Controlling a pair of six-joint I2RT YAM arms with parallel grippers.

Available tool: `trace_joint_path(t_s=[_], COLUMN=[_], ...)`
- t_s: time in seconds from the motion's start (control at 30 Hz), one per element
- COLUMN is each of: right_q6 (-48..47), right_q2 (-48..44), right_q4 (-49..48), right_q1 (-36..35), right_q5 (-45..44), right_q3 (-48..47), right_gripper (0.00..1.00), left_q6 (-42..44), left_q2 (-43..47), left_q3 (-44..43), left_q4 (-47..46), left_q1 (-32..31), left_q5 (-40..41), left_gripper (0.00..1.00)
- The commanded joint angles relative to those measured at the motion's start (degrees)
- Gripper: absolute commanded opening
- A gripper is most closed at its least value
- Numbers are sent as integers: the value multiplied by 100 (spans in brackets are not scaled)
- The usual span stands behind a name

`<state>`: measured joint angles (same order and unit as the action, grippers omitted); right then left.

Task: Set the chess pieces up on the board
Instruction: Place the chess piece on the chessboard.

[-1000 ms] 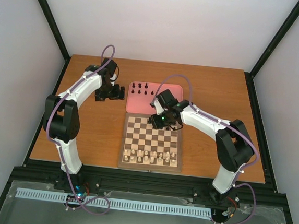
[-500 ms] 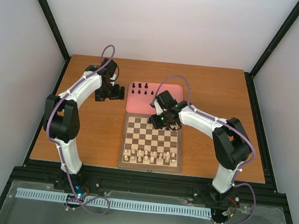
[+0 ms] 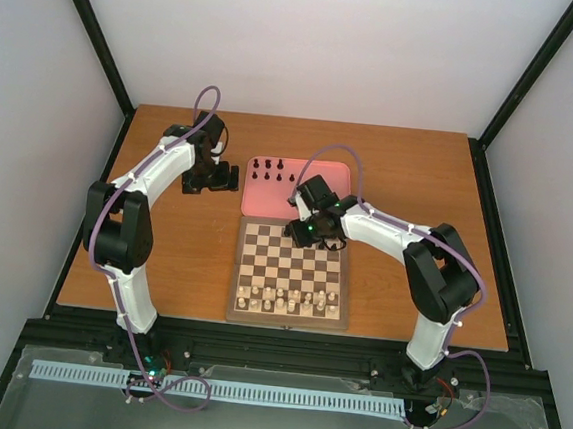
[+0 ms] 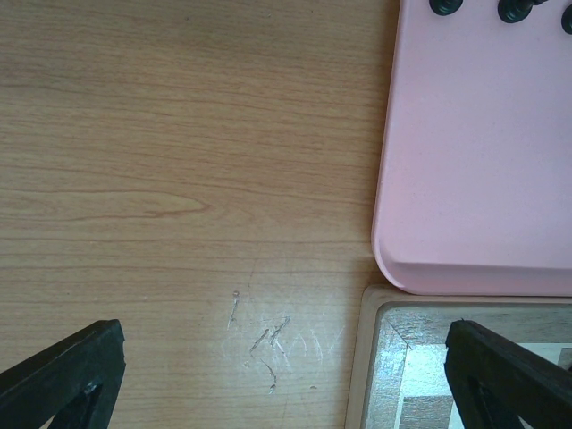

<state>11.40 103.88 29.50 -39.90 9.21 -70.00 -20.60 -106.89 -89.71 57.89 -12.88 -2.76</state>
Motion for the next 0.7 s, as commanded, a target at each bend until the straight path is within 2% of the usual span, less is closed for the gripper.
trace_joint_path(t_s=[0.0,0.43,0.53,0.67], right_q6=[-72,-94,-103,-135], right_q2=[144,254,240,192], right_q4=[-129,-125,-131,-104], right_q1=[-27,-27,-27,-27], right_q5=[-86,-87,-98,-58], right_q3=[-15,-59,-61,-49], right_gripper=[6,13,20,24], left_q6=[45,39,46,41], left_q2=[-99,-156,-165,-166], left_q3=[-25,-55,-71,-89], left_q4=[-56,-57,-46,-41], left_q1=[-4,-4,-3,-4], left_q5=[44,13,17,17], left_gripper=[100,100,100,100])
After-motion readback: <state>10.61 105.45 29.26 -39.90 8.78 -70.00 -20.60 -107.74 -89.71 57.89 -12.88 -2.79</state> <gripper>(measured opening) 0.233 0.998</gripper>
